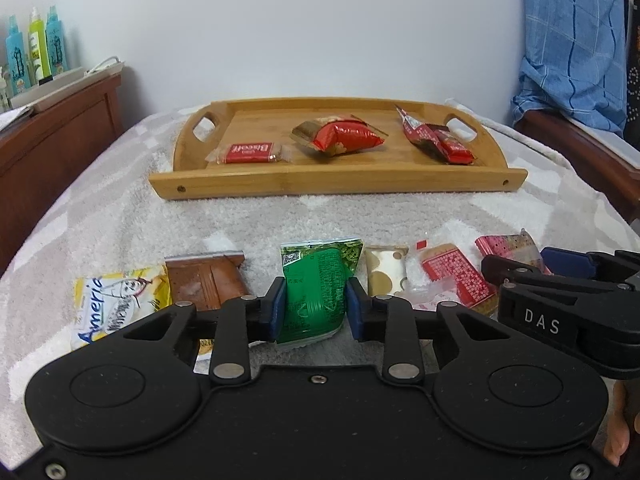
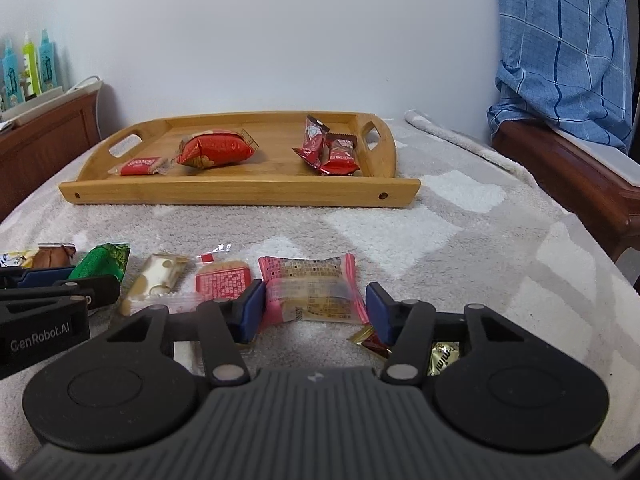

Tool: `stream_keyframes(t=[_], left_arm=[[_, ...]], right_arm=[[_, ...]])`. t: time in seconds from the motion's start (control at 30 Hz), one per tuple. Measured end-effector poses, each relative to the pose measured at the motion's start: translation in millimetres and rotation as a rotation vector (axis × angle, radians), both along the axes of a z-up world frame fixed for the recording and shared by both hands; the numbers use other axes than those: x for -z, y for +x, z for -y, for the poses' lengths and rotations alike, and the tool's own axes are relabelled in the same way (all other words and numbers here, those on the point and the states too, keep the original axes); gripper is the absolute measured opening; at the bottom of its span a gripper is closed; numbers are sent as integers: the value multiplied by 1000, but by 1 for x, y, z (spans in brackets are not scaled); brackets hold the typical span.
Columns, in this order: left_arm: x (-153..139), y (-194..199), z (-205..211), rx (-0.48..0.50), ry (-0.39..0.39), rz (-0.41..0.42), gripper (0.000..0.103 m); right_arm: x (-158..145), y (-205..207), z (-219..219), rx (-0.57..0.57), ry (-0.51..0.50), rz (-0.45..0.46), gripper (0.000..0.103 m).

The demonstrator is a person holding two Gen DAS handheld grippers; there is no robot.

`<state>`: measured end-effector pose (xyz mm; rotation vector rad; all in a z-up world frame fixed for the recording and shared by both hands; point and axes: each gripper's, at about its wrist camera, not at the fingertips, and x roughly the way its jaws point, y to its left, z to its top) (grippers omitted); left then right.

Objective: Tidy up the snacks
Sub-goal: 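Grasp the green pack with the left tool while the right tool grasps the pink-wrapped cake, then carry the green pack with the left tool while the right tool carries the cake over the tray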

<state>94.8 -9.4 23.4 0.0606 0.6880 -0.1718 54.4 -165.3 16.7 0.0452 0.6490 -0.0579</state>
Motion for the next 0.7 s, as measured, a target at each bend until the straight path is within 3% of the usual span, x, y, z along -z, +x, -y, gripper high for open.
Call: stream_keyframes(t=[0.4, 0.7], left_arm=[[-18, 5, -1, -10, -2, 18, 29], [-37, 21, -5, -16, -10, 42, 28]], right_arm=[[-26, 1, 0, -17, -5, 84, 57], [-43, 14, 7, -13, 44, 93, 57]])
